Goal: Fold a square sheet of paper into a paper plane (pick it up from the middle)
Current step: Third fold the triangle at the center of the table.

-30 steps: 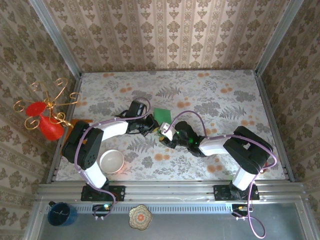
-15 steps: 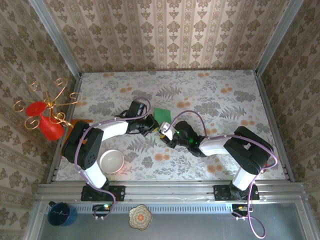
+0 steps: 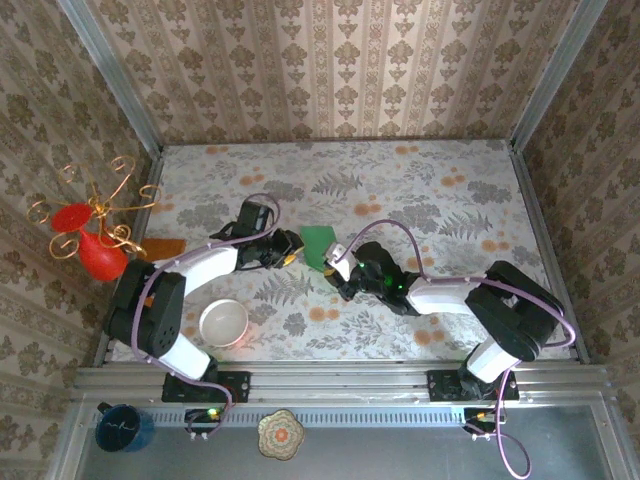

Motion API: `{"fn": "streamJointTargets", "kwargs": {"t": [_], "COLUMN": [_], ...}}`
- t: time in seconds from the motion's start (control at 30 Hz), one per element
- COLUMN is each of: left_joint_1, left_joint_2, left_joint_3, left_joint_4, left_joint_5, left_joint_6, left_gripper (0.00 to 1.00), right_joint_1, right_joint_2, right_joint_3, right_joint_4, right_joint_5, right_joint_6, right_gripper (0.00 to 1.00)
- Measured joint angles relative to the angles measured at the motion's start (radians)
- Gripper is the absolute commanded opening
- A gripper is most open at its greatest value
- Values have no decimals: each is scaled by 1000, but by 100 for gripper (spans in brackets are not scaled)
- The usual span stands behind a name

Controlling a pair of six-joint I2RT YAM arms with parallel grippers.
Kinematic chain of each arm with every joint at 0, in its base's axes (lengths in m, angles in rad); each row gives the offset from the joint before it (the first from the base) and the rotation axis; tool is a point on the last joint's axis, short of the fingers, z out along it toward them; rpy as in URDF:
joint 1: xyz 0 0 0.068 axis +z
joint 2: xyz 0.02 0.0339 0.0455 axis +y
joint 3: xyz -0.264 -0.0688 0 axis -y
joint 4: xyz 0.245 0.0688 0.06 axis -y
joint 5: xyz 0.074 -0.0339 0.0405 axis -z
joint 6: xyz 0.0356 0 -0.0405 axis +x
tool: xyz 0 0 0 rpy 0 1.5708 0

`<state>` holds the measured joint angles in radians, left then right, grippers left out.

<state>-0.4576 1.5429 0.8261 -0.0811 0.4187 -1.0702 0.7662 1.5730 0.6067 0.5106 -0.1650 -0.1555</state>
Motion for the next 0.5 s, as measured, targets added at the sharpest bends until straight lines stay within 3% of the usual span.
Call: {"fn": "streamJointTargets", "kwargs": {"t": [0.23,0.5], "left_joint_1": [-35,-125], "left_joint_2": [13,221], "left_joint_3": [21,195], "left_joint_4": [13,6], "left_joint_5": [8,42], "left_joint_6": [35,77], "left_gripper": [42,34], "right_joint_1": [-1,-10], "right_joint_2": [-80,-118], "right_joint_3": [-42,-79], "right_joint_4": [-97,-151], "right_joint_5": [-43,-90], "right_joint_6": [86,180], "right_gripper": [0,0]}}
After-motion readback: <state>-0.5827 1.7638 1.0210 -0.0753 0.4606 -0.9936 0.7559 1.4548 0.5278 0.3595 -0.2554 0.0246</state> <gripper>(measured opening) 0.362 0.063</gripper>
